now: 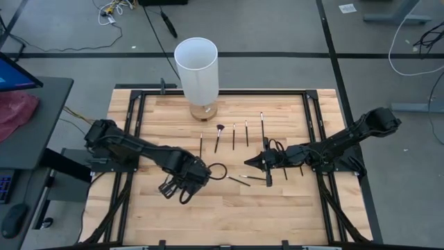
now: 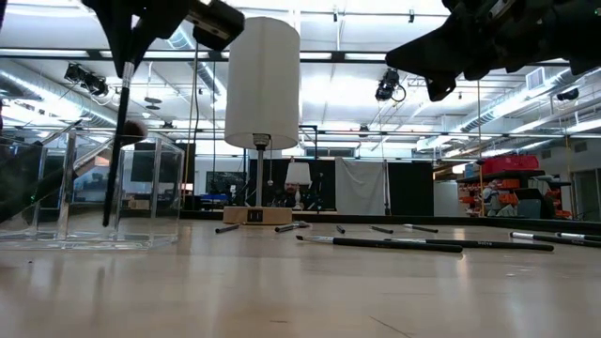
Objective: Put items in baskets/containers
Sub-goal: Put the brow brush in the transparent organizer, then put the eyeshadow brush in the transparent organizer
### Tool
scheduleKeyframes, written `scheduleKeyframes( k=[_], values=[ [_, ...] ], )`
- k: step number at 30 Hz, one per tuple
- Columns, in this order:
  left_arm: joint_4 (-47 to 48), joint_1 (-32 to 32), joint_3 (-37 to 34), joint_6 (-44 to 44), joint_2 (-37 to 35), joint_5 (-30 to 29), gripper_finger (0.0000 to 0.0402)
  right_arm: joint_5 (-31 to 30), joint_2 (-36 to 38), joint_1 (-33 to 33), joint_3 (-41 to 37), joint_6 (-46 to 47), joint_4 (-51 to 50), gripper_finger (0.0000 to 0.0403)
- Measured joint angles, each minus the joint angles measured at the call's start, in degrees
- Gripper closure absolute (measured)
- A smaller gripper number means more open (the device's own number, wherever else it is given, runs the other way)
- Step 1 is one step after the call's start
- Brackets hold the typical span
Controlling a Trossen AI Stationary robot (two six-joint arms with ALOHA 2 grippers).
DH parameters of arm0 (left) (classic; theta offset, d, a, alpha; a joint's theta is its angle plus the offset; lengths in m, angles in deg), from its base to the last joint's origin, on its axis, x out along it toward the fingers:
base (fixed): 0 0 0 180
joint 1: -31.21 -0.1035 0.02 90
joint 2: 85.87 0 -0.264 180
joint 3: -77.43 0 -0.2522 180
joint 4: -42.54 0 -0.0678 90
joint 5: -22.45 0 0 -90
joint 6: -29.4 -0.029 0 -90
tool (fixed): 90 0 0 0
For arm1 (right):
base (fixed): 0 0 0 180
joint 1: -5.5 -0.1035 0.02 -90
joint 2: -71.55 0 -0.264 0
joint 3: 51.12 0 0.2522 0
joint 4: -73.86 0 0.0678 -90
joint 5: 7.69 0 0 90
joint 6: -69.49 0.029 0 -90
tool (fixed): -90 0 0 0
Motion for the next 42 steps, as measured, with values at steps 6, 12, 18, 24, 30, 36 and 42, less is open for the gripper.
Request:
scheduleKeyframes(
  k=[6, 12, 18, 24, 30, 36, 42],
  values=[
    [0.14, -0.54, -0.03, -0.49, 1.52, -0.22, 0.0381, 0.00, -0.02, 0.00, 0.00, 0.07, -0.36, 0.0397],
    [-0.30, -0.54, -0.03, -0.36, 2.27, -1.47, 0.0351, 0.00, -0.02, 0.00, 0.00, 0.28, -0.75, 0.0397],
    [-0.69, -1.09, -0.06, 0.38, 2.37, -2.94, 0.0310, 0.00, -0.02, -0.01, 0.00, 0.58, -0.62, 0.0397],
    [-0.88, -2.85, -0.06, 1.83, 2.37, -3.05, 0.0259, 0.01, -0.02, -0.01, 0.00, 0.69, -0.49, 0.0397],
    [-0.86, -5.28, -0.06, 3.18, 2.09, -3.59, 0.0219, 0.02, -0.02, 0.00, 0.00, 1.25, -0.49, 0.0397],
    [-0.26, -7.56, -0.03, 4.37, 1.06, -3.63, 0.0205, 0.01, -0.02, 0.00, 0.00, 1.34, -0.46, 0.0397],
    [-0.46, -8.82, -0.03, 6.41, -2.07, -4.46, 0.0204, 0.01, -0.03, -0.02, 0.00, 1.55, -0.64, 0.0397]
  ],
)
